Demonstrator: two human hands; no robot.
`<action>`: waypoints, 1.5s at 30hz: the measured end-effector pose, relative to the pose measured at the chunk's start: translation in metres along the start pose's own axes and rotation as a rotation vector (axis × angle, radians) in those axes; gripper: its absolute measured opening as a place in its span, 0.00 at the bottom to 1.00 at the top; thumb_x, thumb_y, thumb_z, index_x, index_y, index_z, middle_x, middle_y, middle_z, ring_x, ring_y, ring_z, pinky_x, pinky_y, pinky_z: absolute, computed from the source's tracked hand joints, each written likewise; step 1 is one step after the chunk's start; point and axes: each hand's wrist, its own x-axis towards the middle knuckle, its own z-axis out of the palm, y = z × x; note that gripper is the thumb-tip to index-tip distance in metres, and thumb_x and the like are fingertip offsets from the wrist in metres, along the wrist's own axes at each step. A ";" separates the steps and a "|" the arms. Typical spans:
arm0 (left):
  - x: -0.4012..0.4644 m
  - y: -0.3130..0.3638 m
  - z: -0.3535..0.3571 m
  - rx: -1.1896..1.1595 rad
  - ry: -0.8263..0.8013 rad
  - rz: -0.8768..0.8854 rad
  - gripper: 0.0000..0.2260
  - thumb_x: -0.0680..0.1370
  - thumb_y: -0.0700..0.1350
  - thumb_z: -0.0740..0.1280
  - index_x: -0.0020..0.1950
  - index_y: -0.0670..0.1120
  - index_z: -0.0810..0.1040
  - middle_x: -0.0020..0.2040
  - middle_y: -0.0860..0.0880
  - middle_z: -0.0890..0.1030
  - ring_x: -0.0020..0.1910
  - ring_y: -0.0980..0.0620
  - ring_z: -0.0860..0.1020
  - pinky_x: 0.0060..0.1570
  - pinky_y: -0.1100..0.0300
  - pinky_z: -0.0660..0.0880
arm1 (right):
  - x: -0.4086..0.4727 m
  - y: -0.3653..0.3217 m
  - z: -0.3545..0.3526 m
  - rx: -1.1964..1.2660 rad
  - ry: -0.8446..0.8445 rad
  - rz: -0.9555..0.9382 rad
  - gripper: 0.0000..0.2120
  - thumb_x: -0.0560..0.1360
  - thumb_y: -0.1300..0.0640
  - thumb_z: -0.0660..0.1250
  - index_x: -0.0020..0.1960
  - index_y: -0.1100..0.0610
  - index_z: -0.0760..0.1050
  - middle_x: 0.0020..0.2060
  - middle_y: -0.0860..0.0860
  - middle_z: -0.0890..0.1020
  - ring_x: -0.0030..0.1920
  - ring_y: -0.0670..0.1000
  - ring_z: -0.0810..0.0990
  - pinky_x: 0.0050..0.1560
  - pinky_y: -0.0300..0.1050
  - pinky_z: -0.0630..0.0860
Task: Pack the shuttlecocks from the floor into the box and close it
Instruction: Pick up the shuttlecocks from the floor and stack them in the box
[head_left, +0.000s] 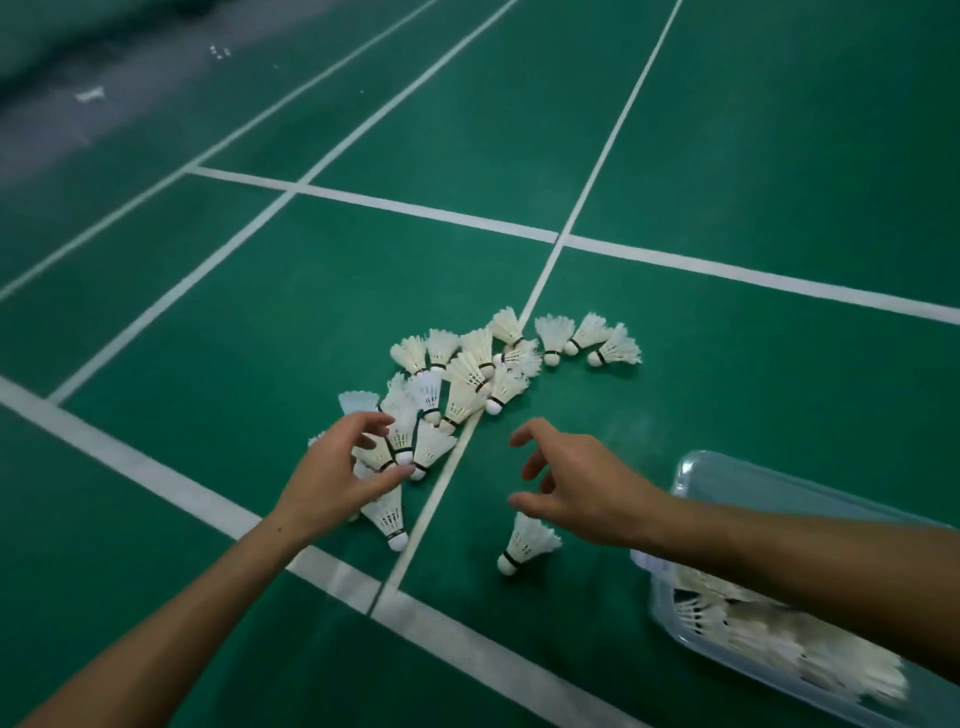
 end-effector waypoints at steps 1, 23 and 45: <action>-0.003 -0.010 0.003 0.033 -0.025 -0.013 0.31 0.71 0.67 0.74 0.69 0.56 0.74 0.59 0.59 0.80 0.56 0.61 0.79 0.54 0.53 0.81 | 0.002 0.004 0.008 -0.026 -0.021 0.016 0.30 0.77 0.43 0.74 0.73 0.49 0.66 0.60 0.50 0.82 0.56 0.50 0.82 0.61 0.51 0.80; 0.011 -0.071 0.022 0.532 -0.334 0.247 0.18 0.72 0.70 0.71 0.57 0.63 0.79 0.47 0.64 0.78 0.50 0.60 0.77 0.60 0.54 0.69 | 0.009 0.011 0.081 -0.070 -0.174 0.079 0.27 0.80 0.61 0.66 0.75 0.46 0.64 0.57 0.56 0.83 0.55 0.60 0.81 0.50 0.55 0.79; 0.037 0.015 0.037 0.016 -0.087 0.310 0.12 0.75 0.53 0.75 0.58 0.59 0.82 0.42 0.64 0.81 0.33 0.55 0.75 0.34 0.66 0.70 | -0.084 0.044 -0.080 0.219 0.147 0.085 0.19 0.77 0.57 0.77 0.63 0.42 0.78 0.44 0.47 0.83 0.43 0.47 0.84 0.50 0.49 0.83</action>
